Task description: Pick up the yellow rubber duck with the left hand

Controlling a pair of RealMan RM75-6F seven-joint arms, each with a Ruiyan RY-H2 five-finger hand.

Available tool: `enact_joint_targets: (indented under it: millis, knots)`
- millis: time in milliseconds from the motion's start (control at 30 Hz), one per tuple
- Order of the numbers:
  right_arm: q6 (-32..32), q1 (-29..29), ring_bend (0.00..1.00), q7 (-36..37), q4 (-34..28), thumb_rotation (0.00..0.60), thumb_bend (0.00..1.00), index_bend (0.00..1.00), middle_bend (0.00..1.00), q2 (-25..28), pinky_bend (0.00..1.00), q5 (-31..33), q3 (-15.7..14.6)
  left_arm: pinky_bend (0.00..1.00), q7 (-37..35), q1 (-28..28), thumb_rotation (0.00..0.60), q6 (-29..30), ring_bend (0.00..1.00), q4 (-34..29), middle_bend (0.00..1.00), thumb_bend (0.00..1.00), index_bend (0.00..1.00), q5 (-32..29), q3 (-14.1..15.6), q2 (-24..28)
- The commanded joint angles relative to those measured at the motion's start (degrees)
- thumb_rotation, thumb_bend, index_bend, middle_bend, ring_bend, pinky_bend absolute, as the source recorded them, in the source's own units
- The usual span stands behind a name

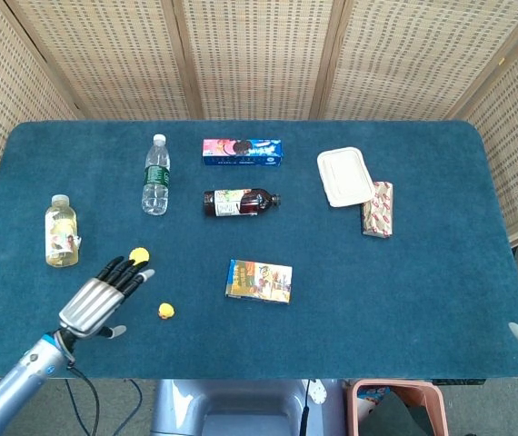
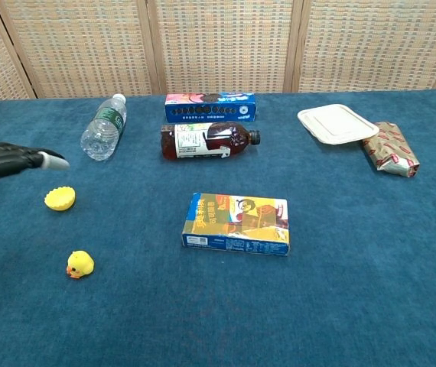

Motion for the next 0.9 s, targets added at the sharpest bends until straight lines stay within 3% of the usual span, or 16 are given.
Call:
enact_joint_targets:
  millis: [33,200,367,667,900]
  knots:
    - [-0.46,0.18,0.00,0.23,0.31,0.600,0.00,0.00,0.00,-0.09,0.00,0.53,0.21,0.00,2.36,-2.77,0.600,-3.67,0.00,3.65,0.00,0.15,0.34,-1.97,-0.62,-4.32]
    - [-1.11,0.37,0.00,0.64,0.70,0.600,0.00,0.00,0.00,-0.13,0.00,1.14,0.40,0.00,5.17,-4.04,0.600,-5.23,0.00,5.98,0.00,0.21,0.39,-4.92,-0.99,-8.21]
    - [-1.29,0.41,0.00,0.83,0.78,0.600,0.00,0.00,0.00,-0.12,0.00,1.20,0.46,0.00,8.62,-4.89,0.600,-5.98,0.00,7.04,0.00,0.22,0.39,-7.37,-0.97,-10.36]
    - [-1.64,0.36,0.00,1.65,1.06,0.600,0.00,0.00,0.00,0.03,0.00,1.69,0.67,0.00,11.65,-6.33,0.600,-6.88,0.00,7.52,0.00,0.24,0.40,-10.65,-0.66,-12.21]
    - [-1.69,0.29,0.00,2.38,1.28,0.600,0.00,0.00,0.00,0.13,0.00,1.89,0.84,0.00,13.38,-7.17,0.600,-7.76,0.00,7.60,0.00,0.29,0.47,-12.94,-0.23,-13.71]
